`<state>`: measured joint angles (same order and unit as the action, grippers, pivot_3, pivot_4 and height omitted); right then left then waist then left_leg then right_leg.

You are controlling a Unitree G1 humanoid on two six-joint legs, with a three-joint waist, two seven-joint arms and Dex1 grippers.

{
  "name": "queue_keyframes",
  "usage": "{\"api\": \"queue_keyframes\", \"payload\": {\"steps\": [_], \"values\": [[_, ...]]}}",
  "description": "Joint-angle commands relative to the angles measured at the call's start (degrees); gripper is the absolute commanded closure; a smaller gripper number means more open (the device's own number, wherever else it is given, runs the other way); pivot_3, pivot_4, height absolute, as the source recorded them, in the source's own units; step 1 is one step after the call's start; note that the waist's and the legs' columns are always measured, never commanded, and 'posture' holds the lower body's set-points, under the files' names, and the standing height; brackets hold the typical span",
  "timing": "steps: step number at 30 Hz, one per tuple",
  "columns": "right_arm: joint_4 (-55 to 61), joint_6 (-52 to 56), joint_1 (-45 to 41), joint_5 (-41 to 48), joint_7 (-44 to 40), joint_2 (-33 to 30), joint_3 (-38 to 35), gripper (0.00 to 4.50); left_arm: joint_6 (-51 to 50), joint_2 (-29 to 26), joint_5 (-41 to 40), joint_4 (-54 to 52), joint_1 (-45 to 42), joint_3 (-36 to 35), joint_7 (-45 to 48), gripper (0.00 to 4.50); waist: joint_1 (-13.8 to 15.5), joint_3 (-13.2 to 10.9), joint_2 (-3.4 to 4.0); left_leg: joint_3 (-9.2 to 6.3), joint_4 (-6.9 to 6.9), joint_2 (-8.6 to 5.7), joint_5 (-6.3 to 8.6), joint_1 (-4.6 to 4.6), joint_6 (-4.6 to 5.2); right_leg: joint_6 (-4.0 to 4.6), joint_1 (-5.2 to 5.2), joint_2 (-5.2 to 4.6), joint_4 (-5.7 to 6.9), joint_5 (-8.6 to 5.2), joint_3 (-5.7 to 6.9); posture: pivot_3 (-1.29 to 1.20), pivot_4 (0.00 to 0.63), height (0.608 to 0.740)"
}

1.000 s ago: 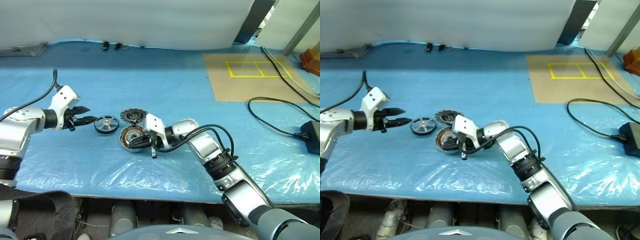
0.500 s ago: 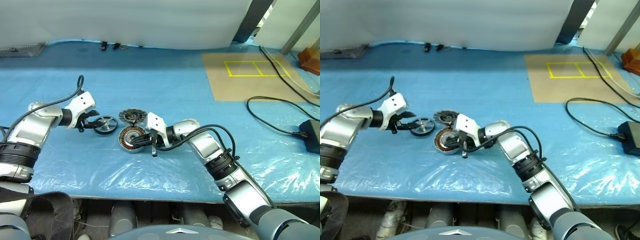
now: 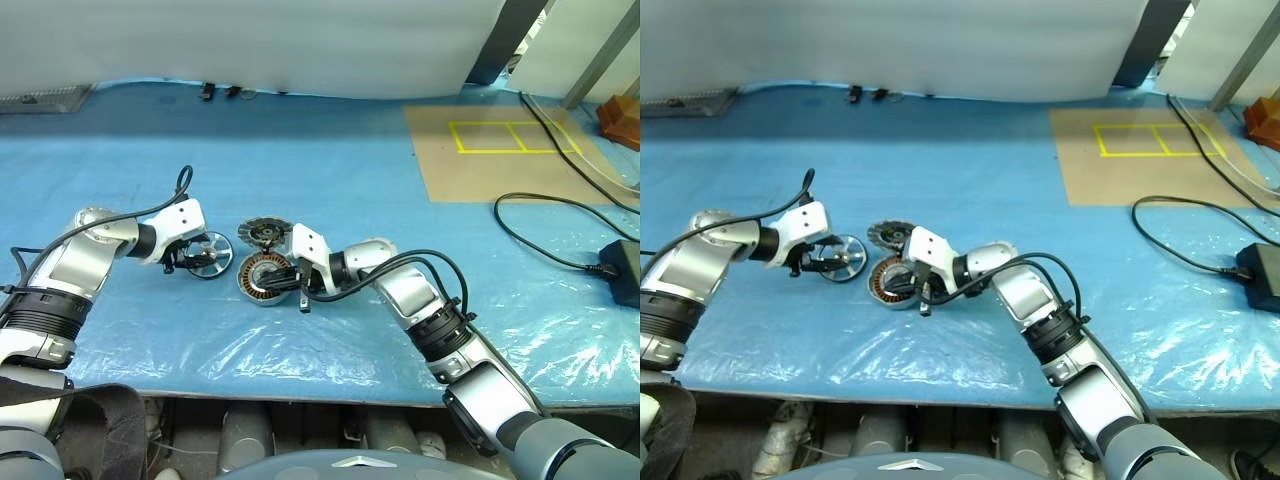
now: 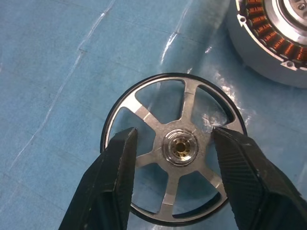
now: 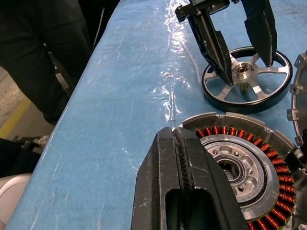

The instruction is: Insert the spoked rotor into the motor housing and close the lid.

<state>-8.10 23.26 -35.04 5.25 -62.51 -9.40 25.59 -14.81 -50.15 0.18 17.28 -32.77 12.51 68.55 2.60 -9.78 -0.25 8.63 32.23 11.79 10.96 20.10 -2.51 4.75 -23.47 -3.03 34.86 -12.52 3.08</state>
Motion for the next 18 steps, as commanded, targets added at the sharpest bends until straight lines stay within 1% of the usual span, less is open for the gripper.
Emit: {"api": "queue_keyframes", "payload": {"steps": [1,8,11,12,13,15,18], "values": [[1.7,-0.8,0.0,1.5,0.2,0.6,-0.2,4.50,0.7,-2.1,0.8,-1.8,0.2,-0.2,1.7,1.90,0.0,0.0,0.00,0.00,0.00,0.00,0.00,0.00,0.00,0.00,0.00,0.00,0.00,0.00,0.00,0.00,0.150,0.740],[1.3,-0.8,-0.4,1.5,0.5,0.9,-0.4,4.50,3.8,-2.3,3.1,0.0,-0.4,0.6,2.7,1.90,0.0,0.0,0.00,0.00,-0.01,0.00,0.00,0.00,0.00,0.00,0.00,0.00,-0.01,0.00,0.00,0.00,0.150,0.740],[1.6,-0.7,-0.2,1.5,0.7,1.0,-0.4,4.50,5.1,-1.4,3.5,1.1,-0.4,0.2,1.9,1.90,0.0,0.0,0.00,0.00,-0.01,0.00,0.00,0.00,0.00,0.00,0.00,0.00,-0.01,0.00,0.00,0.00,0.150,0.740],[1.6,-0.8,-0.2,1.5,0.8,1.0,-0.5,4.50,5.4,-0.6,3.1,1.7,-0.3,-0.4,1.2,2.27,0.0,0.0,0.00,0.00,-0.01,0.00,0.00,-0.01,0.00,0.00,0.00,0.00,-0.01,0.00,0.00,0.00,0.150,0.740],[1.6,-0.9,-0.3,1.5,1.0,1.1,-0.6,4.50,6.0,0.1,2.8,2.4,-0.2,-0.8,0.4,2.47,0.0,0.0,0.01,0.00,-0.01,0.00,0.00,-0.01,0.00,0.00,0.00,0.00,-0.01,0.00,0.00,0.00,0.150,0.740],[1.5,-1.1,-0.6,1.8,1.5,1.4,-1.1,4.50,8.6,0.4,4.1,3.8,0.7,-0.4,-1.0,3.16,0.0,0.0,0.01,0.01,-0.01,-0.01,0.00,-0.01,0.00,0.00,0.01,-0.01,0.00,0.00,0.00,0.00,0.150,0.740],[1.3,-0.8,-1.3,2.4,1.8,1.1,-2.4,4.50,8.4,1.6,2.7,2.2,2.8,-1.8,-2.9,3.21,0.0,0.0,0.06,0.00,-0.01,-0.02,0.00,-0.04,0.00,0.00,0.03,-0.03,0.02,0.00,0.00,0.00,0.150,0.740]]}}
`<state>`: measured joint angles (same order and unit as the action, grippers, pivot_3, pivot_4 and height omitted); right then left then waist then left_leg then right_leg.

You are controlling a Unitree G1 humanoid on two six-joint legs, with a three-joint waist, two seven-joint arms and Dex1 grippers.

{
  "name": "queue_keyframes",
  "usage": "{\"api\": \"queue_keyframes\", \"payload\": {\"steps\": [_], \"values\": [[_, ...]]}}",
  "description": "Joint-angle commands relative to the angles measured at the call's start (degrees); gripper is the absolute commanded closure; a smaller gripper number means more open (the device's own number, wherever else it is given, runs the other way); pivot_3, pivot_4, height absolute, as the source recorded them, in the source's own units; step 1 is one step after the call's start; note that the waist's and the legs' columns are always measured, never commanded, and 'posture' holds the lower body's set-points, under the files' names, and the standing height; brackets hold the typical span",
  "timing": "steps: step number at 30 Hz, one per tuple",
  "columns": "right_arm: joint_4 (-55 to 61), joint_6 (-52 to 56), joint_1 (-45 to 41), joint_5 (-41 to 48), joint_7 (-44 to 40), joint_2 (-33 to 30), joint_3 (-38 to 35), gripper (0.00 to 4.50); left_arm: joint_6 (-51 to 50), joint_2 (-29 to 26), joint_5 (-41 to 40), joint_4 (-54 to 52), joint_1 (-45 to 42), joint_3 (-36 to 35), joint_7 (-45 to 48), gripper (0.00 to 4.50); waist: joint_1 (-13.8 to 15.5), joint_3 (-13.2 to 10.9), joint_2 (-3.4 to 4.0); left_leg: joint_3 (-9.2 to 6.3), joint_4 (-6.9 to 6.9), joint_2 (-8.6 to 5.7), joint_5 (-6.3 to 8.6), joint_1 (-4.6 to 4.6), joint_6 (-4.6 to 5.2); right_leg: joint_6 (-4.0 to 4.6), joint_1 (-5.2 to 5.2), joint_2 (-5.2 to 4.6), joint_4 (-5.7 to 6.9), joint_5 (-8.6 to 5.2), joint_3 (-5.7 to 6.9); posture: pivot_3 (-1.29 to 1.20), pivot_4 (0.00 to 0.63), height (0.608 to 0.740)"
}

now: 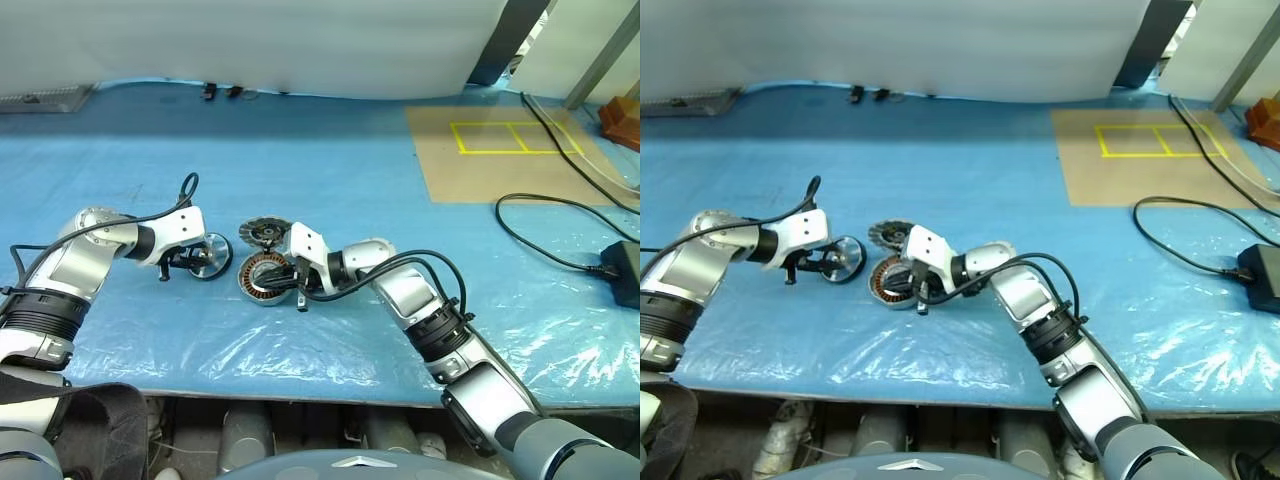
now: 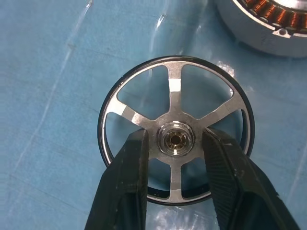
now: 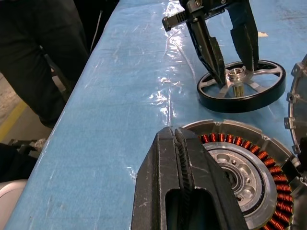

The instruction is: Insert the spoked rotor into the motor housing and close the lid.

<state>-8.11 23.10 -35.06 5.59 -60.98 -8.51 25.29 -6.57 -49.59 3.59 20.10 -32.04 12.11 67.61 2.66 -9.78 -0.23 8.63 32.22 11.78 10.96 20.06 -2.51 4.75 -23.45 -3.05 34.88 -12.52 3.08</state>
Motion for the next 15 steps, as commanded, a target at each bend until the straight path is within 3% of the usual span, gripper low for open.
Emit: {"api": "queue_keyframes", "payload": {"steps": [1,7,15], "values": [[1.7,0.0,-1.4,2.8,-0.1,-0.1,-2.7,4.50,-0.8,1.6,-2.2,-1.9,2.7,-2.5,-1.8,3.21,0.1,0.0,0.04,0.00,0.00,-0.01,0.00,-0.03,0.00,0.00,0.03,-0.02,0.00,0.00,0.00,0.00,0.150,0.740],[6.8,4.2,-1.2,8.8,-3.2,-3.1,-6.2,4.50,-8.7,2.4,-15.3,-15.1,10.7,-13.2,-0.6,3.21,0.2,0.0,0.00,0.03,0.01,-0.01,0.00,0.04,0.00,0.00,0.00,-0.04,-0.03,0.00,0.00,0.00,0.150,0.740],[11.7,7.4,0.9,14.8,-7.0,-9.4,-8.7,4.50,-22.4,4.0,-33.7,-38.2,26.3,-29.2,-6.1,3.21,-0.1,0.0,-0.01,0.12,-0.04,0.01,0.00,0.57,0.00,0.01,-0.56,0.02,-0.03,0.00,0.01,0.00,0.150,0.740]]}}
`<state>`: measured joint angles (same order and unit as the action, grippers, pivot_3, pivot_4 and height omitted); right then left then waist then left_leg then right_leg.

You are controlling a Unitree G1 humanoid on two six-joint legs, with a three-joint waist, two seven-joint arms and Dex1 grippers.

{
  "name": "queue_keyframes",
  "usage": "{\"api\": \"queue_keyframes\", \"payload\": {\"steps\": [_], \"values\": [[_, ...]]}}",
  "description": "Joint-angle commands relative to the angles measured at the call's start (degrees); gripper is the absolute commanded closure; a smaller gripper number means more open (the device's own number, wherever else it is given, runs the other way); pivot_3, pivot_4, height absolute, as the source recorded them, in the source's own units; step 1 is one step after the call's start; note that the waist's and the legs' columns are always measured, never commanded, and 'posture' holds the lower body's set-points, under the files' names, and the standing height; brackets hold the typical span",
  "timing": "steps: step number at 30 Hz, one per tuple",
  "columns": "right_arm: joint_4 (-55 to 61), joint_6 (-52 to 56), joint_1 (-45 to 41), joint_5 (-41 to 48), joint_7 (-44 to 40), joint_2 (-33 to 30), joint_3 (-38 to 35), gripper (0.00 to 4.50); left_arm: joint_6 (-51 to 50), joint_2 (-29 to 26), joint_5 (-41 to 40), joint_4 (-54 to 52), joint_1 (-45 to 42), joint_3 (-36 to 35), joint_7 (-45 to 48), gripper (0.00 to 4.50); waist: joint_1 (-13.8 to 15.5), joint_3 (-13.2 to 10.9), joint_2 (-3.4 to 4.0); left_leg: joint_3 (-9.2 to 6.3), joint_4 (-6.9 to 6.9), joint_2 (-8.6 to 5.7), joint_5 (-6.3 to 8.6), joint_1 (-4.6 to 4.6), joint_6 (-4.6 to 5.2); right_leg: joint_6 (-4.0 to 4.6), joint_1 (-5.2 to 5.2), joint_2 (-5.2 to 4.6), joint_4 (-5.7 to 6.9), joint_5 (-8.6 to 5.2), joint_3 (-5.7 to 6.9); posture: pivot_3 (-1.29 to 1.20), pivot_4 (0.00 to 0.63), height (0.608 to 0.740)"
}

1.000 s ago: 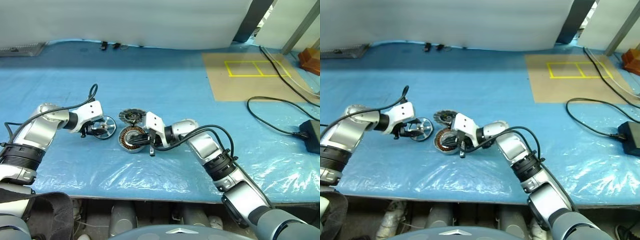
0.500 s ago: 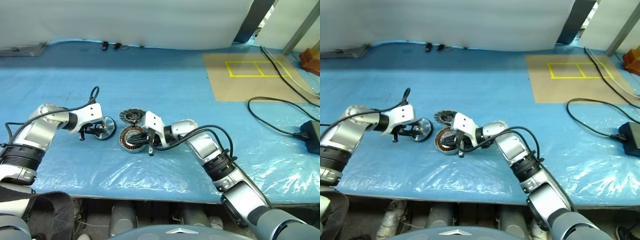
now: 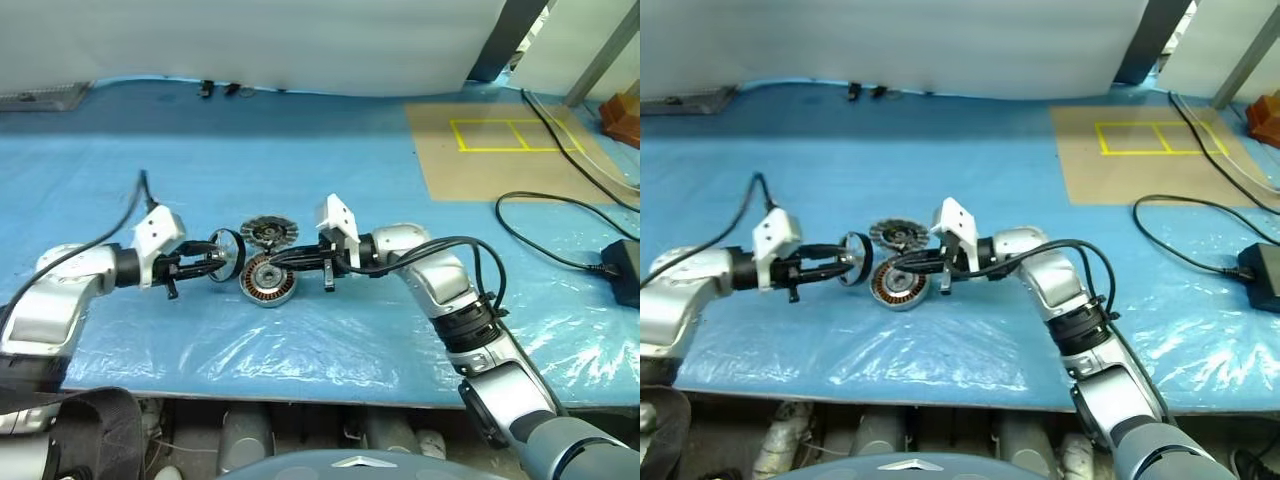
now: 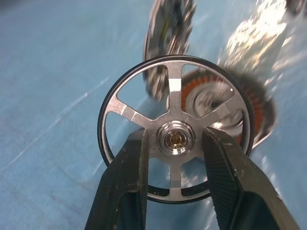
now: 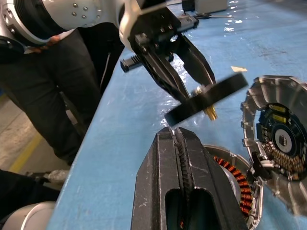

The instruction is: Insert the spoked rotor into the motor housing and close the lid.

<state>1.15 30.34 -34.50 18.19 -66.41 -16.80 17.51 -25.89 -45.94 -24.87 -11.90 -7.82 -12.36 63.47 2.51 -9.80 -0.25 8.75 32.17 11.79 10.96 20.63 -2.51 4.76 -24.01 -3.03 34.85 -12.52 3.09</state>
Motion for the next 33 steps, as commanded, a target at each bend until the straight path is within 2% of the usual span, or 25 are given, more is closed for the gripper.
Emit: {"api": "queue_keyframes", "payload": {"steps": [1,5,13,18,26,33], "values": [[2.2,-0.1,0.4,2.1,-2.1,-1.8,-0.5,4.50,-4.0,0.6,-6.5,-7.8,3.4,-5.4,-2.5,3.21,0.0,0.0,0.00,0.03,0.02,0.00,0.00,0.00,0.01,0.00,0.00,0.01,0.00,0.00,0.00,0.00,0.150,0.740],[0.3,-2.0,-0.1,1.0,-3.0,-3.1,0.4,4.50,-3.9,1.5,-6.4,-10.3,5.5,-3.9,-5.1,3.21,0.0,0.0,0.00,0.11,0.07,0.00,0.01,-0.04,0.04,-0.01,0.02,0.00,0.02,0.00,0.00,0.00,0.150,0.740],[-2.9,-4.6,-0.8,-0.6,-1.4,-3.4,0.1,4.50,-0.8,5.6,-4.2,-7.8,1.3,2.9,-8.0,3.21,0.1,0.0,0.00,0.09,0.08,0.00,0.00,0.00,0.04,-0.01,0.01,0.01,0.01,0.00,0.00,0.00,0.150,0.740],[-3.3,-5.6,-0.2,-1.2,-0.7,-3.8,0.0,4.50,0.5,5.1,-1.4,-5.8,0.0,6.7,-7.5,3.21,-0.2,0.0,0.00,0.07,0.09,0.00,-0.01,0.00,0.04,-0.01,0.01,0.03,0.02,0.01,0.00,0.00,0.150,0.740],[-3.8,-6.5,0.0,-1.6,-0.4,-4.1,0.3,4.50,0.6,3.9,1.1,-5.1,0.5,8.2,-8.0,3.21,0.0,0.0,0.00,0.06,0.11,0.00,-0.01,0.01,0.04,-0.01,0.01,0.03,0.04,0.01,0.00,0.00,0.150,0.740],[-4.9,-7.3,-0.3,-2.3,-0.4,-3.7,0.6,4.50,-0.4,5.0,1.4,-5.9,0.4,10.0,-9.0,3.21,0.0,0.0,0.00,0.06,0.13,0.00,-0.01,0.01,0.04,-0.01,0.01,0.03,0.06,0.01,0.00,0.00,0.150,0.740]]}}
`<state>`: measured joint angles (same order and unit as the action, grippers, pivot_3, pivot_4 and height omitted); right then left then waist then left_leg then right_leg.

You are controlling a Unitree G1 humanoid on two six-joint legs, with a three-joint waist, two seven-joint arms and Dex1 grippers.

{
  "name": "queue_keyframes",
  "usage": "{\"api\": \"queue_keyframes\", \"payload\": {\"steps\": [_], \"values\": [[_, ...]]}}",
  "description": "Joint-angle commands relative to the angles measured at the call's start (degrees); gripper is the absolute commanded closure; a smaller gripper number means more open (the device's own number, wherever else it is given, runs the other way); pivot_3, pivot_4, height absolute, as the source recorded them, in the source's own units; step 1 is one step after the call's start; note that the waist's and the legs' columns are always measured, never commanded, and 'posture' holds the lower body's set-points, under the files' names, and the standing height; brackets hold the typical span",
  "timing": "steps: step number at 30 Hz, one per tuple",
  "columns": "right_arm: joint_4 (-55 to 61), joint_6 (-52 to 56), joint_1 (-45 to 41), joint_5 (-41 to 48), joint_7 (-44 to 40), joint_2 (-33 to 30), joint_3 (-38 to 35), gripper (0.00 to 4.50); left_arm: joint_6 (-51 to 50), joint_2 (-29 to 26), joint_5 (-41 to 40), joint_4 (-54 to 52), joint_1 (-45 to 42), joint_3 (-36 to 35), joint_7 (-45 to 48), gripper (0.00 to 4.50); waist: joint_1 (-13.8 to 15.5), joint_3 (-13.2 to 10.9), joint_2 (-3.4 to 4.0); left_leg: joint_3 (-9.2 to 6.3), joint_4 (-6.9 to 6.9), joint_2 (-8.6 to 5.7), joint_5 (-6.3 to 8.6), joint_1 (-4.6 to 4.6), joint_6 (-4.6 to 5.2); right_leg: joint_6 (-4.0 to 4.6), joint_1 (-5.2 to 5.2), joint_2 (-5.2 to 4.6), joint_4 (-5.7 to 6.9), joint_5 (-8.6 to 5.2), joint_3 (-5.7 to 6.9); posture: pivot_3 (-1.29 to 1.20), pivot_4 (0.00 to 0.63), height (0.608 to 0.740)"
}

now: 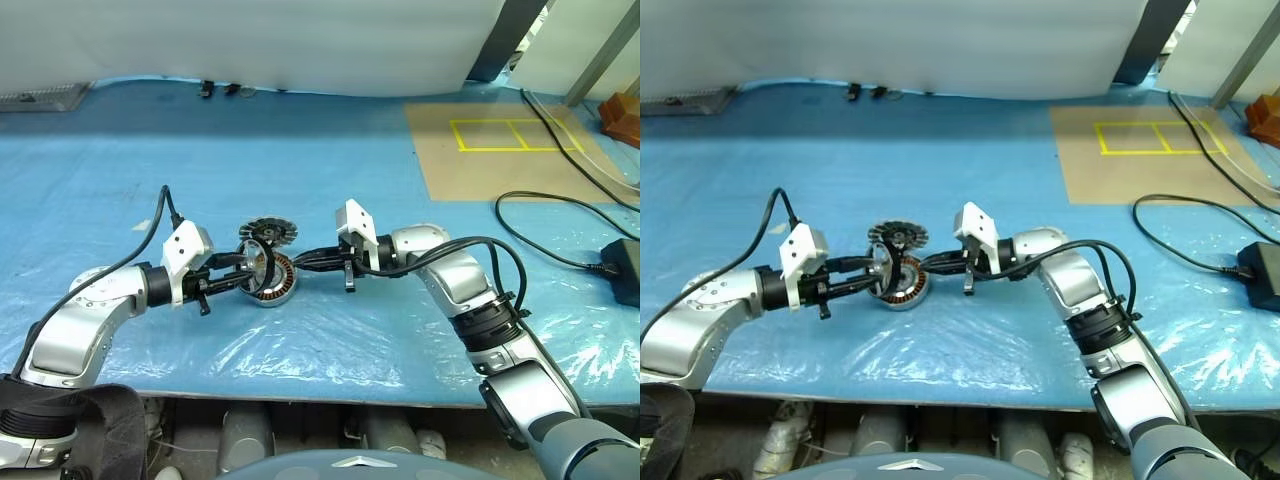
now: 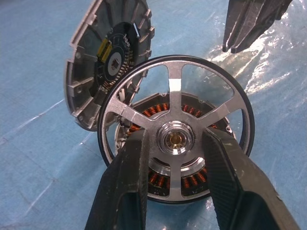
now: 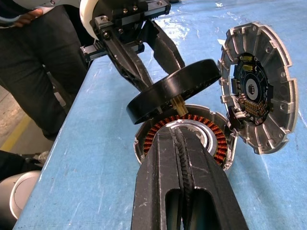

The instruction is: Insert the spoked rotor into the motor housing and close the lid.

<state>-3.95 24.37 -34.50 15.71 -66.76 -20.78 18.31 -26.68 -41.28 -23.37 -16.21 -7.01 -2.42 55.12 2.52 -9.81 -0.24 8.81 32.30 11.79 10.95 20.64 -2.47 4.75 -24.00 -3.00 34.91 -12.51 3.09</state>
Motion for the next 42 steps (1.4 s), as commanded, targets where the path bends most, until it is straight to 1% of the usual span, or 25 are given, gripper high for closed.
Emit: {"api": "queue_keyframes", "payload": {"steps": [1,16,26,32,34,35,37,39,42], "values": [[0.1,-1.4,-0.3,0.0,0.0,0.3,-0.2,4.50,0.2,0.6,-0.4,-1.7,-0.5,0.2,-0.9,3.21,0.0,0.0,0.00,0.00,0.00,0.00,0.00,0.00,0.00,0.00,0.00,0.00,0.01,0.00,0.00,0.00,0.150,0.740],[1.3,-1.1,-0.5,0.3,0.9,1.2,-0.3,4.50,-0.8,-2.7,3.8,-0.8,-1.5,3.2,-1.5,3.21,-0.1,0.0,0.00,0.00,0.13,0.01,0.00,-0.06,0.00,0.00,0.01,0.00,0.18,0.00,-0.01,0.00,0.150,0.740],[-0.2,-1.7,-1.5,-0.1,0.7,1.5,-0.2,4.50,-3.8,-2.8,4.3,-0.2,-3.9,4.9,-1.3,3.21,0.0,0.0,0.01,0.00,0.24,0.00,0.00,-0.05,0.00,0.00,0.01,-0.01,0.30,0.00,-0.01,0.00,0.150,0.740],[-0.3,-1.9,-1.5,-0.3,0.5,1.9,0.0,4.50,-5.0,-2.1,3.4,-0.8,-3.3,5.9,-0.8,3.21,0.0,0.0,0.01,0.00,0.38,0.00,0.00,-0.06,0.00,0.00,0.03,-0.04,0.42,0.00,-0.01,0.00,0.150,0.740],[-0.7,-2.3,-1.8,-0.6,0.7,2.0,-0.2,4.50,-5.5,-2.0,3.6,-0.8,-3.4,6.1,-1.1,2.49,0.0,0.0,0.01,0.00,0.40,-0.01,0.00,-0.06,0.00,0.00,0.03,-0.05,0.43,0.00,-0.02,0.00,0.150,0.740],[-1.0,-2.7,-1.9,-0.8,0.9,2.1,-0.2,4.50,-5.7,-2.2,4.0,-0.8,-3.6,6.3,-1.4,2.24,0.0,0.0,0.01,0.00,0.40,-0.01,0.00,-0.05,0.00,0.00,0.03,-0.05,0.43,0.00,-0.02,0.00,0.150,0.740],[-1.4,-3.1,-1.8,-1.1,0.9,2.2,-0.2,4.50,-5.7,-2.4,5.7,-1.0,-4.2,7.0,-2.9,1.59,0.0,0.0,0.01,-0.01,0.40,0.00,0.00,-0.03,0.00,0.00,0.02,-0.04,0.43,0.00,-0.01,0.00,0.150,0.740],[-1.1,-3.1,-1.3,-1.0,0.7,2.0,0.0,4.50,-7.6,-1.4,4.2,-2.2,-4.4,6.1,-4.1,0.94,0.0,0.0,0.01,-0.02,0.40,0.01,0.00,0.00,0.00,0.00,0.00,-0.03,0.43,0.00,-0.01,0.00,0.150,0.740],[-0.4,-2.7,-0.9,-0.7,0.5,2.0,0.0,4.50,-11.4,0.7,-0.5,-4.9,-3.8,2.7,-5.9,0.94,0.0,0.0,0.01,-0.01,0.41,0.00,0.00,0.01,0.00,0.00,0.00,-0.04,0.43,0.00,-0.01,0.00,0.150,0.740]]}}
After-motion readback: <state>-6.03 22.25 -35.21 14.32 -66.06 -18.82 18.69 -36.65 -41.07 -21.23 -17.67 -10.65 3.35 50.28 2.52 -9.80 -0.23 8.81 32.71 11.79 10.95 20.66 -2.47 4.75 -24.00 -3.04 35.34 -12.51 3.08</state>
